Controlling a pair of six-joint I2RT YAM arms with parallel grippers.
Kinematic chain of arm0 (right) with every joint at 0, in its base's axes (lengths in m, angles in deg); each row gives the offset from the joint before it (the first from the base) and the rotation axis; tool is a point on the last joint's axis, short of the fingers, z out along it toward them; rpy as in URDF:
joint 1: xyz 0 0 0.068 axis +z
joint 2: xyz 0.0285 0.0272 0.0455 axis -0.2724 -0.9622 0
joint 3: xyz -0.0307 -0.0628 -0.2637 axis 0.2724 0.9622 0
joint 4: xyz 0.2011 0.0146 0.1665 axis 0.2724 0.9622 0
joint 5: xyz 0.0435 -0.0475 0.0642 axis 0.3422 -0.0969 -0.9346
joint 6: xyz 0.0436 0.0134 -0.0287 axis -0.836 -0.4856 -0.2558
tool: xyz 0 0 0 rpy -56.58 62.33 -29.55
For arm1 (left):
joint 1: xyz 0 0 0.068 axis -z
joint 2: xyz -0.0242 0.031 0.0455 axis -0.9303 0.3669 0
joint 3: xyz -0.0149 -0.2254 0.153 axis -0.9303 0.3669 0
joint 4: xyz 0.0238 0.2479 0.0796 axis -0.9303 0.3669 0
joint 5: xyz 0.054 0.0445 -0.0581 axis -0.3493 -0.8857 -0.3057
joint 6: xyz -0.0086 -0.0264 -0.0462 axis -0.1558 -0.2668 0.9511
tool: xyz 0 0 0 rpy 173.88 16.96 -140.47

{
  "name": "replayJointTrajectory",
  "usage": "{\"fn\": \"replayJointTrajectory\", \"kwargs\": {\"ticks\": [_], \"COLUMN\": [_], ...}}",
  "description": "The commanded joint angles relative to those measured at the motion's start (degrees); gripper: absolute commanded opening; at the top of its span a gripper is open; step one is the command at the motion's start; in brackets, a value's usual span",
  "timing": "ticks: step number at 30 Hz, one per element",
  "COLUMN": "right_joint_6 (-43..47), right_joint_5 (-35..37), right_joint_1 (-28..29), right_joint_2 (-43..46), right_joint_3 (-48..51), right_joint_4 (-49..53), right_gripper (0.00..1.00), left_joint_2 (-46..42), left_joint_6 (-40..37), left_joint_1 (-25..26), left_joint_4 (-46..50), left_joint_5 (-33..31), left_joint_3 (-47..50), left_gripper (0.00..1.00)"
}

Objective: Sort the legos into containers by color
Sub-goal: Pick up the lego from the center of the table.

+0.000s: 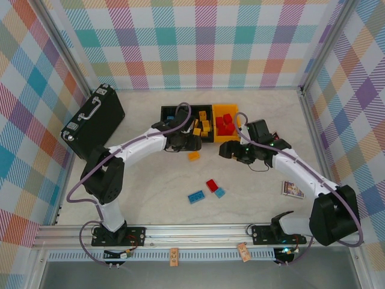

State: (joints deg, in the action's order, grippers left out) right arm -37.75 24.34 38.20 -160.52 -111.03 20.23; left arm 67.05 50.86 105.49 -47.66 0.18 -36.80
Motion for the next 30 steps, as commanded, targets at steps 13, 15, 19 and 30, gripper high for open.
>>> {"fn": "replayJointTrajectory", "kwargs": {"ticks": [13,15,19,30], "right_joint_6": [2.9,3.0,2.9,2.1], "right_joint_5": [-3.0,-2.7,-2.8,-2.8], "right_joint_1": [-0.4,-0.4,-0.4,-0.4], "right_joint_2": [5.2,5.1,5.1,3.6], "right_joint_3": [5.2,5.3,5.7,6.0], "right_joint_4": [0.3,0.4,-0.1,-1.7], "right_gripper": [0.73,0.73,0.73,0.73], "left_joint_2": [6.3,7.3,8.8,9.8], "left_joint_6": [-14.5,-14.6,-15.3,-14.7], "left_joint_1": [0.4,0.5,0.6,3.0], "left_joint_4": [-6.4,-6.6,-6.7,-3.4], "left_joint_5": [3.3,3.2,3.5,2.6], "left_joint_3": [-0.4,-0.9,-1.8,-0.7], "left_gripper": [0.70,0.70,0.70,0.65]}}
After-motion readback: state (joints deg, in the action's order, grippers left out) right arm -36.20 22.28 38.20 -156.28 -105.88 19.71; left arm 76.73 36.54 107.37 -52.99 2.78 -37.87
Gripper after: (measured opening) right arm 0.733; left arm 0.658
